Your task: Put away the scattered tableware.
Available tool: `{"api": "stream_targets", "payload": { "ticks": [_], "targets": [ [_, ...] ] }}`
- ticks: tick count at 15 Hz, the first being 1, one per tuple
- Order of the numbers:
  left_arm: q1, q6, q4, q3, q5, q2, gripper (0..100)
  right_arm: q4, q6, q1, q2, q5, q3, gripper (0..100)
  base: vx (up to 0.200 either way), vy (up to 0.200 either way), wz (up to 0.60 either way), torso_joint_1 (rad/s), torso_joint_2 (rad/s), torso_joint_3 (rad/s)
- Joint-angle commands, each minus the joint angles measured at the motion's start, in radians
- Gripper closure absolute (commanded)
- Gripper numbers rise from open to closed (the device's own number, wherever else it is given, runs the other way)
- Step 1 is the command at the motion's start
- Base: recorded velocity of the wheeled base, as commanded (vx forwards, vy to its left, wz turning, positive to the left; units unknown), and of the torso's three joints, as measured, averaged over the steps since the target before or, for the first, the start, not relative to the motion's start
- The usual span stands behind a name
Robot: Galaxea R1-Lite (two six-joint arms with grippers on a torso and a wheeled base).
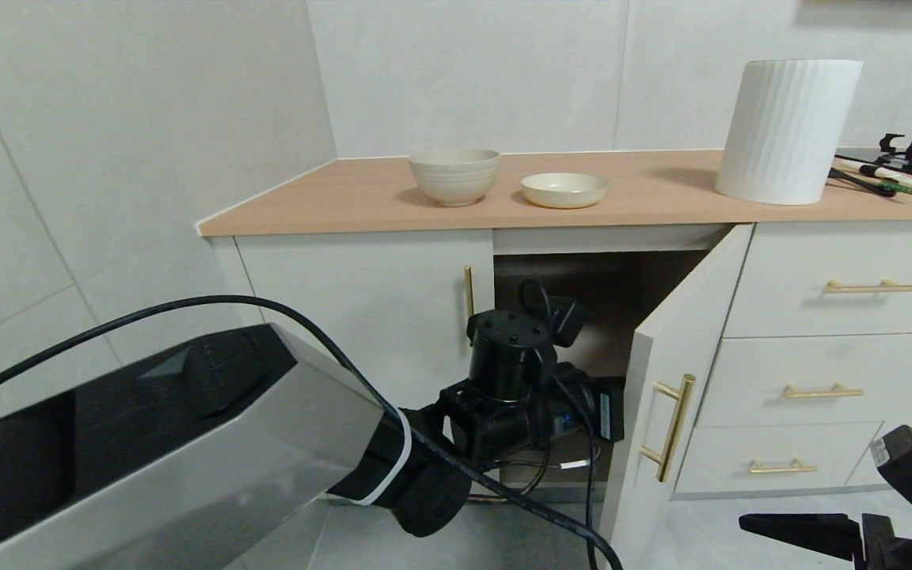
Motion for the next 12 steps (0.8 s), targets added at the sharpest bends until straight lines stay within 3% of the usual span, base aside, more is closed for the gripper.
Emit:
{"api": "stream_targets", "payload": {
  "ticks": [1, 3, 6, 8, 9, 12],
  "targets": [
    [-0.002, 0.0, 0.015, -0.035, 0.017, 0.008, 100, 0.0, 0.0, 0.0, -0.001, 0.001, 0.0, 0, 0.0, 0.0, 0.0, 0.0, 0.0, 0.0],
    [-0.019, 0.0, 0.013, -0.038, 0.02, -0.002, 100, 0.0, 0.0, 0.003, -0.007, 0.001, 0.0, 0, 0.0, 0.0, 0.0, 0.0, 0.0, 0.0],
    [-0.171, 0.0, -0.01, -0.007, 0.055, -0.074, 100, 0.002, 0.0, 0.012, -0.062, 0.056, 0.001, 0, 0.0, 0.0, 0.0, 0.0, 0.0, 0.0],
    [-0.241, 0.0, -0.011, 0.057, -0.02, -0.153, 100, 0.023, 0.0, 0.012, -0.131, 0.143, 0.015, 0, 0.0, 0.0, 0.0, 0.0, 0.0, 0.0],
    [-0.241, 0.0, -0.011, 0.071, -0.035, -0.164, 100, 0.035, 0.0, 0.012, -0.153, 0.179, 0.015, 0, 0.0, 0.0, 0.0, 0.0, 0.0, 0.0],
    [-0.162, 0.002, -0.042, 0.12, -0.026, -0.172, 100, 0.1, -0.001, 0.011, -0.174, 0.209, -0.009, 0, 0.0, 0.0, 0.0, 0.0, 0.0, 0.0]
  ]
}}
